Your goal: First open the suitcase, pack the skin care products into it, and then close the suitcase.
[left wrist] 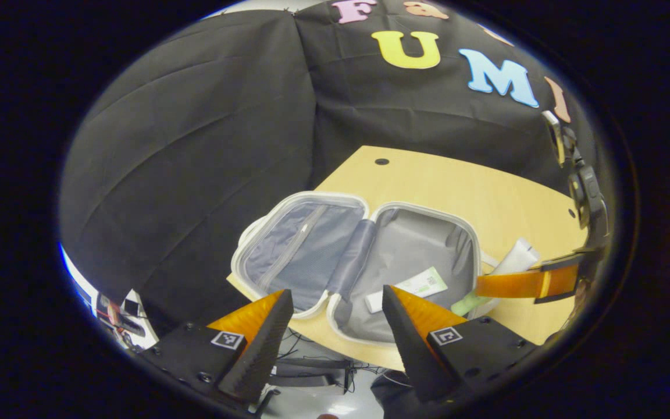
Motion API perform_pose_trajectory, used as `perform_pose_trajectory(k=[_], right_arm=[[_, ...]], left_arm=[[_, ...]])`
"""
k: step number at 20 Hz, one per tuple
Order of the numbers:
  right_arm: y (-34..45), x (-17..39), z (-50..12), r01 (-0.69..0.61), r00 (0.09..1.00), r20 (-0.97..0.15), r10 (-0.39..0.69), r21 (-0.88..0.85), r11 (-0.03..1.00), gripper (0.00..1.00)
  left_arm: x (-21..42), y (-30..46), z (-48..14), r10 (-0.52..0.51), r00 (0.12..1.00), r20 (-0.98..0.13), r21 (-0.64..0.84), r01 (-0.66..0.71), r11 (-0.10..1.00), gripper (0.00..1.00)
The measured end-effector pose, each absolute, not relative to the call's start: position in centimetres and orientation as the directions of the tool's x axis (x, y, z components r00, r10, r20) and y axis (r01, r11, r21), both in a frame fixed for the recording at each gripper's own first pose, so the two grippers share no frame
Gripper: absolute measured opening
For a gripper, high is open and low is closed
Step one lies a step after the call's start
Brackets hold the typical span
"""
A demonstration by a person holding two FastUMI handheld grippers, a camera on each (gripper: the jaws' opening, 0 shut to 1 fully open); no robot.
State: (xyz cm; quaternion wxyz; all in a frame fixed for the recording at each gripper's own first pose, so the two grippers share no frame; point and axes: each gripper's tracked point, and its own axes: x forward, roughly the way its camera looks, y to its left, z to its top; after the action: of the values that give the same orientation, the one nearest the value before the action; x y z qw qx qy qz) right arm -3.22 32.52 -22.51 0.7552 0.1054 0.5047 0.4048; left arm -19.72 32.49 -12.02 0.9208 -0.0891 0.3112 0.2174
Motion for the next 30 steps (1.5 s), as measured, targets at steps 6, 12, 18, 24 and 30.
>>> perform_pose_trajectory(k=[6,12,18,24,30], right_arm=[[30.1,-0.5,-22.3,-0.546,0.229,-0.697,0.68,0.487,0.682,0.64],[25.4,3.7,-21.4,-0.493,0.339,-0.663,0.668,0.479,0.726,0.76],[17.3,9.2,-23.4,-0.266,0.466,-0.723,0.51,0.436,0.86,0.76],[11.2,9.4,-25.9,-0.016,0.522,-0.778,0.35,0.401,0.916,0.76],[8.3,5.5,-27.5,0.156,0.496,-0.83,0.256,0.374,0.914,0.76]], left_arm=[[-22.5,32.3,-12.8,0.37,0.675,-0.638,-0.039,-0.508,0.86,1.0],[-20.3,34.9,-12.5,0.336,0.718,-0.609,-0.096,-0.487,0.868,1.0],[-16.9,45.8,-13.3,0.34,0.726,-0.597,-0.109,-0.493,0.863,1.0],[-15.2,60.4,-14.6,0.369,0.705,-0.605,-0.089,-0.52,0.849,1.0],[-12.3,66.7,-19.3,0.181,0.713,-0.677,-0.265,-0.466,0.844,1.0]])
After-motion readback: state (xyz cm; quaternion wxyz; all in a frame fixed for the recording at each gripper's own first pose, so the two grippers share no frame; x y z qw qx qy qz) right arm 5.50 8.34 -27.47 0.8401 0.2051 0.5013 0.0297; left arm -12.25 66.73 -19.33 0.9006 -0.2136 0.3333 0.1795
